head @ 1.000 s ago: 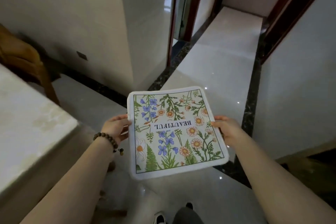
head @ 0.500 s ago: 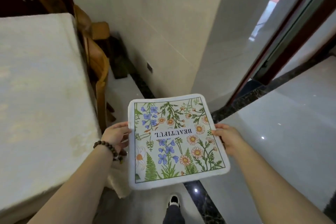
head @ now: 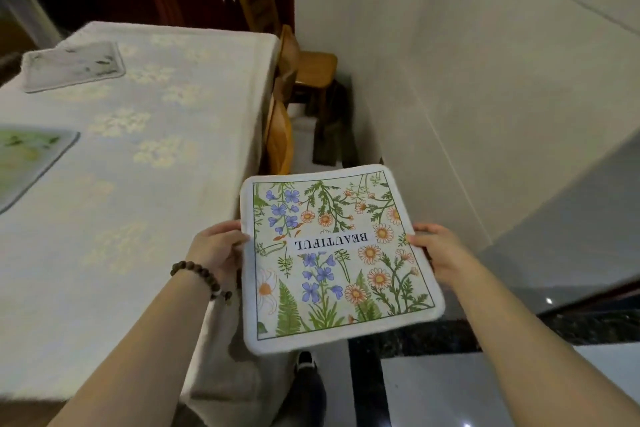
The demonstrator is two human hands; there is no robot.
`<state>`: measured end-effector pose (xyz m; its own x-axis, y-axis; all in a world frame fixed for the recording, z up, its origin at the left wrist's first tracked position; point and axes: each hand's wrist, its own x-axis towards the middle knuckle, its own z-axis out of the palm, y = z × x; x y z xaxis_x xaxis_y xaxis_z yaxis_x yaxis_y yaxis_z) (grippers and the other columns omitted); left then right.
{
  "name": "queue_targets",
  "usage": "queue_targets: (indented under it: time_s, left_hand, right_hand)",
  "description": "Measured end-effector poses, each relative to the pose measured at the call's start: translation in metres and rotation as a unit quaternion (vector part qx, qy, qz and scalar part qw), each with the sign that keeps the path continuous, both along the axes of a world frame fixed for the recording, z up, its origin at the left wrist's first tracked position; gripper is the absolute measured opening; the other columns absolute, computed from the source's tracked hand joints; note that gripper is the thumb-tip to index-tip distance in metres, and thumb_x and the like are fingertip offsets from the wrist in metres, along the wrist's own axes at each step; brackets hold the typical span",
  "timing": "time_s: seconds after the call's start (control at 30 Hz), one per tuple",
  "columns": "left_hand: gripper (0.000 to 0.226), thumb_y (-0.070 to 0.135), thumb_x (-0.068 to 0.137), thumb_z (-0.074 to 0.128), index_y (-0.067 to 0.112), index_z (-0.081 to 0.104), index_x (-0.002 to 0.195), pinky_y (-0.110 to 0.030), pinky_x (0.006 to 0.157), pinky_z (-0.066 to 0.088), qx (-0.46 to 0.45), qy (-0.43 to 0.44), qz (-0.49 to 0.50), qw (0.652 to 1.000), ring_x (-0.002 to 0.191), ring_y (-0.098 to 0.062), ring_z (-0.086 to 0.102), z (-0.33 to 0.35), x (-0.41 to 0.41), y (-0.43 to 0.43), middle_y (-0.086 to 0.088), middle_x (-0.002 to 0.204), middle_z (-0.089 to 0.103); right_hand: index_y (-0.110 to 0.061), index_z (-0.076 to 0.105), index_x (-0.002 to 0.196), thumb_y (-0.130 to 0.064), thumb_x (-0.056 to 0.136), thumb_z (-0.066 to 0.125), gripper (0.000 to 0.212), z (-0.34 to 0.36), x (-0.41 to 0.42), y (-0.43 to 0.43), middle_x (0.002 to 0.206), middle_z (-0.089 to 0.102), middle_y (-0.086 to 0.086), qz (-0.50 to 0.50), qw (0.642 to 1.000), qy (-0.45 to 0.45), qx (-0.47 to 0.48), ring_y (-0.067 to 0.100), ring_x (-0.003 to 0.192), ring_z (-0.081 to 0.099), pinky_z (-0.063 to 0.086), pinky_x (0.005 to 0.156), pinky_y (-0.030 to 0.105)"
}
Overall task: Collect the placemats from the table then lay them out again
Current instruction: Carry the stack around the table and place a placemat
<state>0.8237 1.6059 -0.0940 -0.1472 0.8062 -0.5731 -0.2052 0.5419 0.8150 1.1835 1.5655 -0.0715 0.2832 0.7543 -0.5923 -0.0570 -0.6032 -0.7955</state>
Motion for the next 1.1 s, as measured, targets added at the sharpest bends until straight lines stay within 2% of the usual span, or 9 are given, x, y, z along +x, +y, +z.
queue_targets:
  time_s: [0.1,0.3,0.4,0.5,0.57,0.63,0.77,0.87,1.1]
  left_hand:
    - [0.022,-0.009,0.079,0.063,0.010,0.066,0.089,-0.034,0.060,0.054,0.018,-0.007,0.032,0.999,0.058,-0.021,0.063,0.007,-0.013,0.036,-0.007,0.065,0.071]
    - [0.022,-0.008,0.082,0.060,0.009,0.063,0.095,-0.039,0.069,0.053,0.032,-0.016,0.111,0.993,0.062,-0.022,0.062,0.009,-0.047,0.114,-0.012,0.079,0.068]
    - [0.021,-0.008,0.083,0.059,0.010,0.063,0.092,-0.037,0.066,0.055,0.026,-0.019,0.160,0.987,0.058,-0.020,0.066,0.010,-0.070,0.147,-0.009,0.074,0.071]
    - [0.020,-0.007,0.083,0.058,0.009,0.063,0.093,-0.031,0.055,0.058,0.024,-0.028,0.203,0.979,0.053,-0.017,0.068,0.015,-0.094,0.170,-0.005,0.065,0.073]
    - [0.020,-0.008,0.083,0.057,0.007,0.063,0.095,-0.028,0.048,0.055,0.025,-0.031,0.232,0.972,0.054,-0.017,0.069,0.018,-0.111,0.179,-0.008,0.069,0.074]
    - [0.022,-0.008,0.083,0.056,0.004,0.063,0.099,-0.028,0.048,0.054,0.029,-0.037,0.261,0.964,0.057,-0.019,0.070,0.019,-0.128,0.184,-0.011,0.077,0.073]
    - [0.021,-0.008,0.083,0.056,0.004,0.064,0.099,-0.029,0.051,0.056,0.024,-0.034,0.341,0.939,0.062,-0.021,0.072,0.013,-0.160,0.181,-0.009,0.074,0.075]
    - [0.021,-0.008,0.084,0.055,0.006,0.065,0.097,-0.029,0.051,0.056,0.014,-0.034,0.402,0.915,0.063,-0.020,0.072,0.003,-0.177,0.168,-0.007,0.071,0.075]
    - [0.023,-0.007,0.084,0.055,0.009,0.065,0.097,-0.032,0.057,0.054,-0.030,-0.020,0.544,0.838,0.071,-0.022,0.070,-0.022,-0.178,0.142,-0.010,0.083,0.074]
  right_hand:
    - [-0.007,0.058,0.104,0.000,0.089,0.058,0.017,0.002,-0.009,0.067,0.095,0.071,0.019,0.038,0.999,0.000,0.005,0.031,0.077,0.072,0.057,0.059,0.042]
    - [-0.013,0.061,0.105,-0.004,0.087,0.062,0.020,0.011,-0.047,0.213,0.086,0.075,0.013,0.119,0.992,-0.017,0.028,0.026,0.070,0.074,0.056,0.050,0.035]
    - [-0.016,0.062,0.101,-0.005,0.087,0.063,0.018,0.019,-0.077,0.277,0.083,0.075,0.011,0.162,0.986,-0.026,0.032,0.026,0.069,0.074,0.056,0.051,0.035]
    - [-0.017,0.062,0.099,-0.005,0.086,0.063,0.018,0.028,-0.111,0.330,0.081,0.075,0.011,0.205,0.978,-0.024,0.035,0.027,0.071,0.074,0.057,0.053,0.037]
    - [-0.017,0.062,0.098,-0.004,0.086,0.062,0.018,0.032,-0.137,0.360,0.084,0.075,0.013,0.235,0.971,-0.030,0.038,0.028,0.071,0.074,0.057,0.055,0.038]
    - [-0.015,0.062,0.100,-0.002,0.087,0.062,0.018,0.034,-0.164,0.388,0.085,0.075,0.014,0.269,0.962,-0.034,0.043,0.029,0.073,0.074,0.058,0.057,0.039]
    - [-0.011,0.061,0.106,0.000,0.087,0.060,0.022,0.028,-0.228,0.433,0.094,0.072,0.018,0.342,0.938,-0.035,0.044,0.031,0.077,0.073,0.058,0.058,0.039]
    - [-0.009,0.060,0.107,0.003,0.086,0.060,0.024,0.016,-0.277,0.457,0.091,0.071,0.019,0.403,0.914,-0.035,0.032,0.030,0.072,0.072,0.057,0.055,0.039]
    - [-0.010,0.062,0.103,0.004,0.084,0.060,0.024,-0.018,-0.374,0.500,0.088,0.072,0.018,0.552,0.833,-0.044,0.004,0.028,0.066,0.071,0.054,0.050,0.032]
